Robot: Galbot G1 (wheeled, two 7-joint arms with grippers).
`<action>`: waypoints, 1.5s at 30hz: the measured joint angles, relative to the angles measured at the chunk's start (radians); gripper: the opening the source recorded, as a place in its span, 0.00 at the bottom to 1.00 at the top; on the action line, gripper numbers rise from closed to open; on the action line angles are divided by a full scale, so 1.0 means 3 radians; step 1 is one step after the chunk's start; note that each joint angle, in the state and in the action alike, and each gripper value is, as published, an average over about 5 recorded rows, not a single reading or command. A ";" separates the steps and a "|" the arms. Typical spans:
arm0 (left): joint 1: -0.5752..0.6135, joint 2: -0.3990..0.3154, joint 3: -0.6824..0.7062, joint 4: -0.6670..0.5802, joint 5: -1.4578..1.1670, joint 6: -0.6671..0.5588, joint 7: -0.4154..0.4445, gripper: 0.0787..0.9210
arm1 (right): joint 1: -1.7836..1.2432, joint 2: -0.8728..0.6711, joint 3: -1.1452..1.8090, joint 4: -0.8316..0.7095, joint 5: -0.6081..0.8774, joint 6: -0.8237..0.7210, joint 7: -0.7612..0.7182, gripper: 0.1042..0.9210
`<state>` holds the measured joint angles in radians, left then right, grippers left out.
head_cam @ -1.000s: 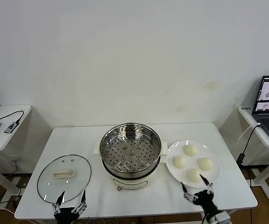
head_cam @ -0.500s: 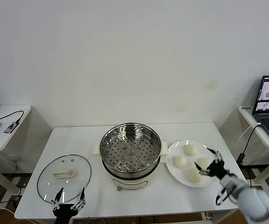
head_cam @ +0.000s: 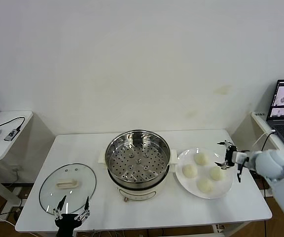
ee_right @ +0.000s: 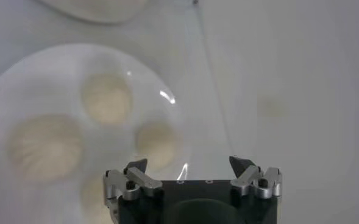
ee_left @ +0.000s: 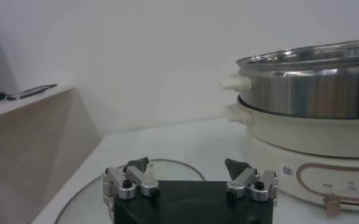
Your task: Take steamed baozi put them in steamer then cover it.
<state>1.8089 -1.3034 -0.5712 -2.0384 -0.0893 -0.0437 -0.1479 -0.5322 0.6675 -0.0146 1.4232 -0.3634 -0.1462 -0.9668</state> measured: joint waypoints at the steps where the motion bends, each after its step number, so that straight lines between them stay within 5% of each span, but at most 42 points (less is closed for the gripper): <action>1: 0.0002 0.0005 -0.0005 0.0003 0.0007 0.0000 0.0002 0.88 | 0.0114 0.0020 -0.0115 -0.0077 -0.0001 0.0010 -0.0058 0.88; 21: 0.0067 0.0027 -0.0165 0.0104 0.0143 -0.0155 0.0030 0.88 | 0.1316 0.0674 -0.1417 -0.1382 -0.0182 0.0192 -0.0532 0.88; 45: -0.0004 0.0017 -0.0253 0.0169 0.0197 -0.0260 0.0000 0.88 | 0.1431 0.1089 -0.1576 -0.1896 -0.0440 0.0202 -0.0501 0.86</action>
<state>1.8077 -1.2984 -0.6471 -1.9877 -0.0303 -0.1218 -0.1480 -0.1028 0.9943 -0.4874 0.8543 -0.4955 -0.0855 -1.1172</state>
